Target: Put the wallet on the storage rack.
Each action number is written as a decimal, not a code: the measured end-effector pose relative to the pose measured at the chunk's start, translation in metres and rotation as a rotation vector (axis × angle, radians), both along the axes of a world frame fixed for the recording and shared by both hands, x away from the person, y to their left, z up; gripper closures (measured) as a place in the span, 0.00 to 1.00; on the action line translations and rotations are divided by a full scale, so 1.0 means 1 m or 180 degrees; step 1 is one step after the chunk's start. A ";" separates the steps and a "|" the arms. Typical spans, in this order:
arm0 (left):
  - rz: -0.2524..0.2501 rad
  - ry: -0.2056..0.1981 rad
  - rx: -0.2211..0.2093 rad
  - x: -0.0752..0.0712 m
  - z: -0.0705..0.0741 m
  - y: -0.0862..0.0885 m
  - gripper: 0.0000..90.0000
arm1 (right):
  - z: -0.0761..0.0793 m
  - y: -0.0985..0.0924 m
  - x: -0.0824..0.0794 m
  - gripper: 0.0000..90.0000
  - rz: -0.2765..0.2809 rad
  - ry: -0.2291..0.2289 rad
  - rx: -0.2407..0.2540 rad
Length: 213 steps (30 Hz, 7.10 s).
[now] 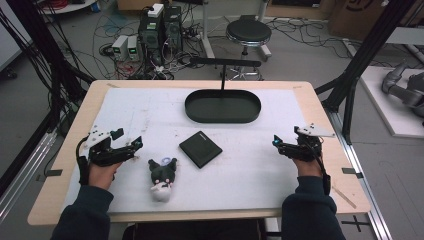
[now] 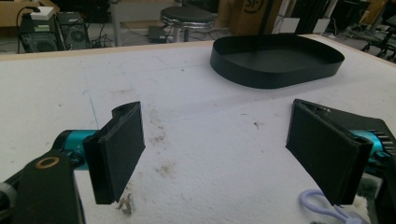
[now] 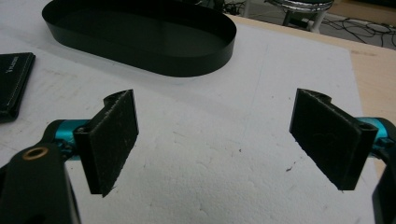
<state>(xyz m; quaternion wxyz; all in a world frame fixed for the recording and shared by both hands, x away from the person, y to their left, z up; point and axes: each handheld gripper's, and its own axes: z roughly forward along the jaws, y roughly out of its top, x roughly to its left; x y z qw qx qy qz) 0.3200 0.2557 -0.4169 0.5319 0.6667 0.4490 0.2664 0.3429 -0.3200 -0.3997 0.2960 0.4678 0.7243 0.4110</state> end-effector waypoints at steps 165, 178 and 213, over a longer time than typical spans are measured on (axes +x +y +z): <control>-0.0210 0.0388 0.0115 0.015 -0.011 -0.017 0.34 | 0.025 0.084 0.023 0.42 0.1114 0.0102 -0.0169; -0.0224 0.0342 0.0111 0.015 -0.011 -0.017 0.34 | -0.011 0.091 0.033 0.52 0.0717 0.0465 -0.0195; -0.0223 0.0228 0.0124 0.016 -0.011 -0.013 0.30 | 0.028 0.148 0.162 0.87 0.0480 0.0286 0.0060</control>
